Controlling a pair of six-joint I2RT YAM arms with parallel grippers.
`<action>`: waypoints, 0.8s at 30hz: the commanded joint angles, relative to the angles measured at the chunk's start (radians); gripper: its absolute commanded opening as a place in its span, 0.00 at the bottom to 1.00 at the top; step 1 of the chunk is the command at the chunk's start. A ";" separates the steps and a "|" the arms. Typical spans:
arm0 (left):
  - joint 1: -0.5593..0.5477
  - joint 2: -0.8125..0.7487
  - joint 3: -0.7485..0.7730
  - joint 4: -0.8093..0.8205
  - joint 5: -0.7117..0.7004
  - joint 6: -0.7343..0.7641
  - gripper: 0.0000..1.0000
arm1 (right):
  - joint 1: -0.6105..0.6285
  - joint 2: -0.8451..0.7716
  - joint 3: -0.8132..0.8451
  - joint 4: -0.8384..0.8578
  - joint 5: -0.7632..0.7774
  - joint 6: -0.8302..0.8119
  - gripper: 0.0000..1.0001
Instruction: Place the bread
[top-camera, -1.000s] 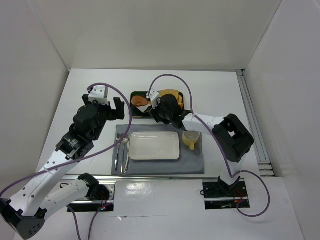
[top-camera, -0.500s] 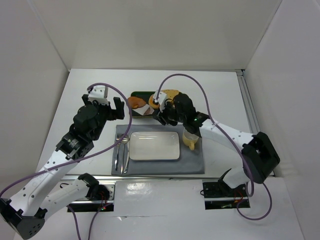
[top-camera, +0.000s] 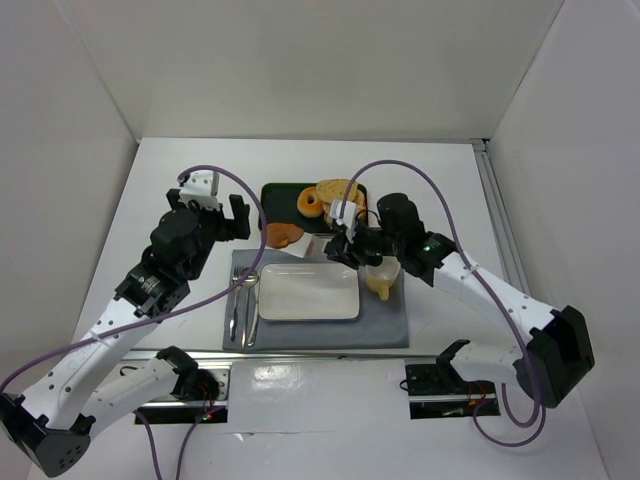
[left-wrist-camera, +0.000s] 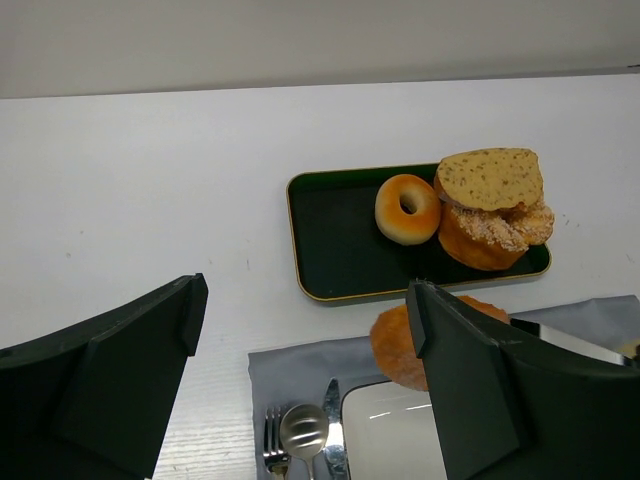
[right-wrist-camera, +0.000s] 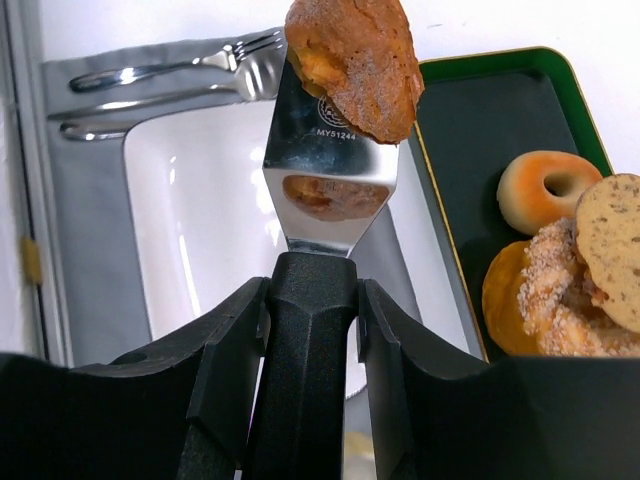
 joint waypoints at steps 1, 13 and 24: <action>-0.003 -0.005 -0.001 0.051 -0.013 -0.004 1.00 | -0.024 -0.096 -0.009 -0.090 -0.124 -0.087 0.00; -0.003 0.004 -0.001 0.051 -0.004 -0.004 1.00 | -0.034 -0.101 -0.008 -0.322 -0.210 -0.242 0.00; -0.003 -0.015 -0.001 0.051 -0.004 -0.004 1.00 | -0.034 0.029 0.051 -0.442 -0.228 -0.306 0.00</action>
